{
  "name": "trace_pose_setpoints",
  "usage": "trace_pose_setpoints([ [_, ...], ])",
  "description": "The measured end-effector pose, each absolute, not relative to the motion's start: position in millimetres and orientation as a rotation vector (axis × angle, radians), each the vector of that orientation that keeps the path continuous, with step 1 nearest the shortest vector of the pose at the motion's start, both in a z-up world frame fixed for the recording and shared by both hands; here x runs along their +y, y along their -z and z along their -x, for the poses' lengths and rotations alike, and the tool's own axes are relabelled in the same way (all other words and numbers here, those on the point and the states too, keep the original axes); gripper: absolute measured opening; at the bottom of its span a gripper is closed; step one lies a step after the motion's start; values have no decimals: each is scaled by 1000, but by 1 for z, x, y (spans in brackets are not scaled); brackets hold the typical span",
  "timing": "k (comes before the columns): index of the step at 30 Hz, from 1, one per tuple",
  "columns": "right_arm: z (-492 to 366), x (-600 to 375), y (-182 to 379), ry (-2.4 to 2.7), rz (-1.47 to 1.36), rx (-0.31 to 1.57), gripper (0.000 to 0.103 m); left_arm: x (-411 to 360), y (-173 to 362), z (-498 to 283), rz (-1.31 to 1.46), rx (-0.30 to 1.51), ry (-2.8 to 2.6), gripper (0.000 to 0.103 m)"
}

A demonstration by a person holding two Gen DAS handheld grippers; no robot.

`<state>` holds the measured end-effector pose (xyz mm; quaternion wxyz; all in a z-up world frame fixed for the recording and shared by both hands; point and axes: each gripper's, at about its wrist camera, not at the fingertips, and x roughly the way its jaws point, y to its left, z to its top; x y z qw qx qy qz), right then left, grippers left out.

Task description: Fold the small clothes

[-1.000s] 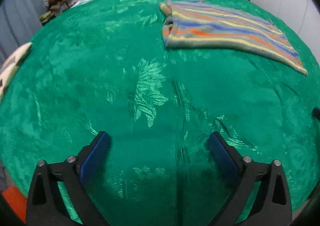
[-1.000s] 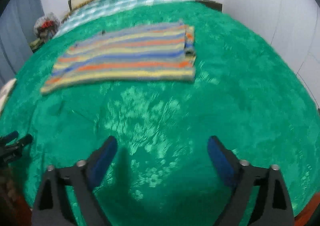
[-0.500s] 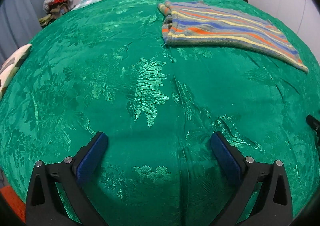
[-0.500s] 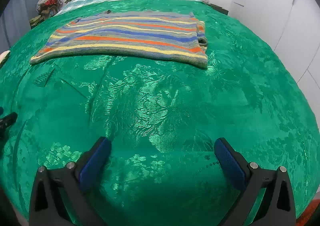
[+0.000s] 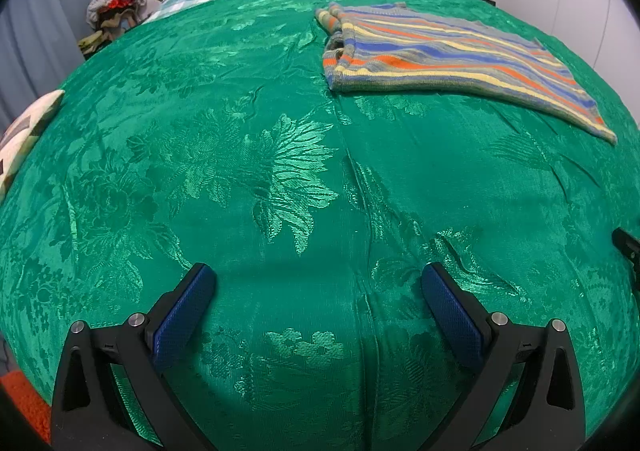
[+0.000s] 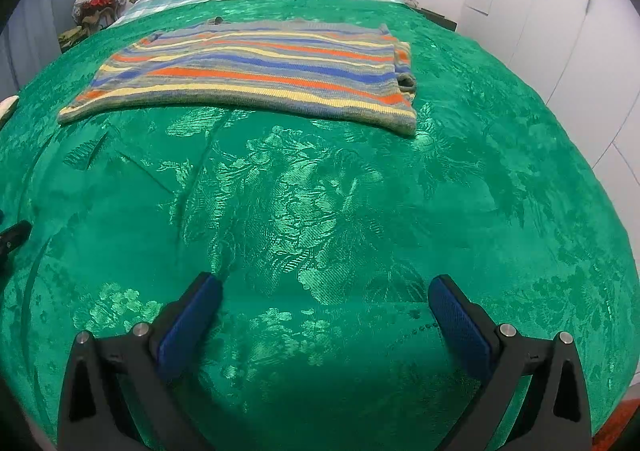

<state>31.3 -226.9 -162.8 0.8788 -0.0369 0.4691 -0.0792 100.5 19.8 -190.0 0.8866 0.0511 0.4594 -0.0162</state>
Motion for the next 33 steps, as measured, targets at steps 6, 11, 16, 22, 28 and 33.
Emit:
trace_pose_setpoints([
  [6,-31,-227,163,165,77,978,103,20,190,-101,-106,955,34,102],
  [11,-31,-227,163,165,78,979,103,20,190,-101,-106,956,34,102],
  [16,-31,-227,164,167,84,982,103,19,190,-101,-106,956,34,102],
  [22,-31,-227,164,168,88,985,103,19,190,-101,-106,956,33,102],
  [28,-31,-227,164,168,89,985,103,19,190,-101,-106,956,33,102],
  [33,-31,-227,164,169,90,983,103,19,190,-101,-106,956,34,102],
])
